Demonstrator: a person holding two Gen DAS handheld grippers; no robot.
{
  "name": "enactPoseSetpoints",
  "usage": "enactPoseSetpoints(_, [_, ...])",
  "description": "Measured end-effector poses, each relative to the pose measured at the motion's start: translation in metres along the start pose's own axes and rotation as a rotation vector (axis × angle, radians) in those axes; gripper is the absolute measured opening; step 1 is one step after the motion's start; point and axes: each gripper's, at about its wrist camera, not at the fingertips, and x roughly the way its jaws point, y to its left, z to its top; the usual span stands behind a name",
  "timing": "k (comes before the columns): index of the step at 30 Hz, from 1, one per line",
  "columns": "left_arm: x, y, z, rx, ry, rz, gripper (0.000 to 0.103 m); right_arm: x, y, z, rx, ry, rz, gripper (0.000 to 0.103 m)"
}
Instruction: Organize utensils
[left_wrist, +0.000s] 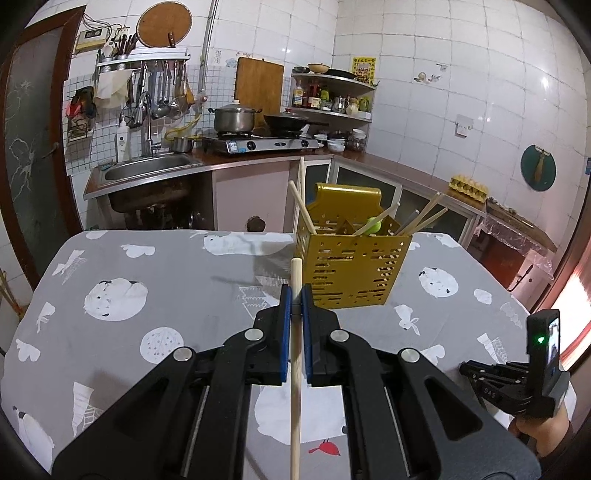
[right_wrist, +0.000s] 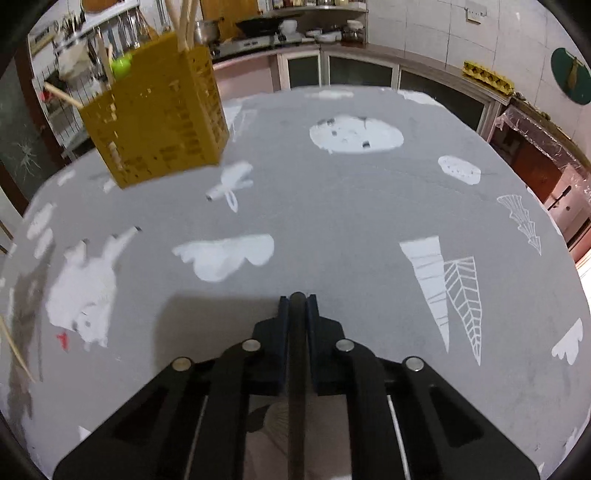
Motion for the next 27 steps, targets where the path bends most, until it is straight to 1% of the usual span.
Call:
enactPoseSetpoints(4, [-0.003, -0.003, 0.004, 0.005, -0.015, -0.005, 0.005, -0.025, 0.0, 0.01, 0.042, -0.081, 0.075, 0.01])
enactPoseSetpoints(6, [-0.004, -0.004, 0.006, 0.001, -0.022, -0.009, 0.005, -0.037, 0.003, 0.015, 0.047, -0.129, 0.096, 0.01])
enactPoseSetpoints(9, [-0.004, -0.006, 0.008, -0.001, -0.025, -0.016, 0.005, -0.058, 0.008, 0.022, 0.052, -0.221, 0.141, 0.01])
enactPoseSetpoints(12, [-0.004, -0.008, 0.011, 0.001, -0.037, -0.018, 0.005, -0.071, 0.015, 0.027, 0.036, -0.296, 0.138, 0.01])
enactPoseSetpoints(13, [-0.004, -0.008, 0.012, -0.001, -0.04, -0.021, 0.005, -0.076, 0.017, 0.028, 0.035, -0.334, 0.142, 0.01])
enactPoseSetpoints(16, [-0.005, -0.008, 0.019, -0.016, -0.058, -0.036, 0.005, -0.093, 0.021, 0.032, 0.049, -0.442, 0.19, 0.01])
enactPoseSetpoints(18, [-0.005, -0.008, 0.027, -0.019, -0.074, -0.045, 0.005, -0.104, 0.025, 0.037, 0.051, -0.497, 0.209, 0.01])
enactPoseSetpoints(20, [-0.006, -0.01, 0.038, -0.018, -0.097, -0.051, 0.005, -0.115, 0.03, 0.049, 0.054, -0.566, 0.246, 0.01])
enactPoseSetpoints(22, [-0.006, -0.013, 0.051, -0.013, -0.122, -0.057, 0.005, -0.122, 0.036, 0.065, 0.051, -0.601, 0.271, 0.01])
enactPoseSetpoints(24, [-0.009, -0.016, 0.069, -0.017, -0.161, -0.072, 0.005, -0.126, 0.041, 0.082, 0.045, -0.645, 0.291, 0.01])
enactPoseSetpoints(26, [-0.012, -0.021, 0.088, -0.012, -0.213, -0.077, 0.005, -0.133, 0.05, 0.103, 0.028, -0.714, 0.296, 0.01])
enactPoseSetpoints(27, [-0.013, -0.025, 0.1, -0.003, -0.249, -0.073, 0.005, -0.135, 0.053, 0.109, 0.025, -0.735, 0.294, 0.01])
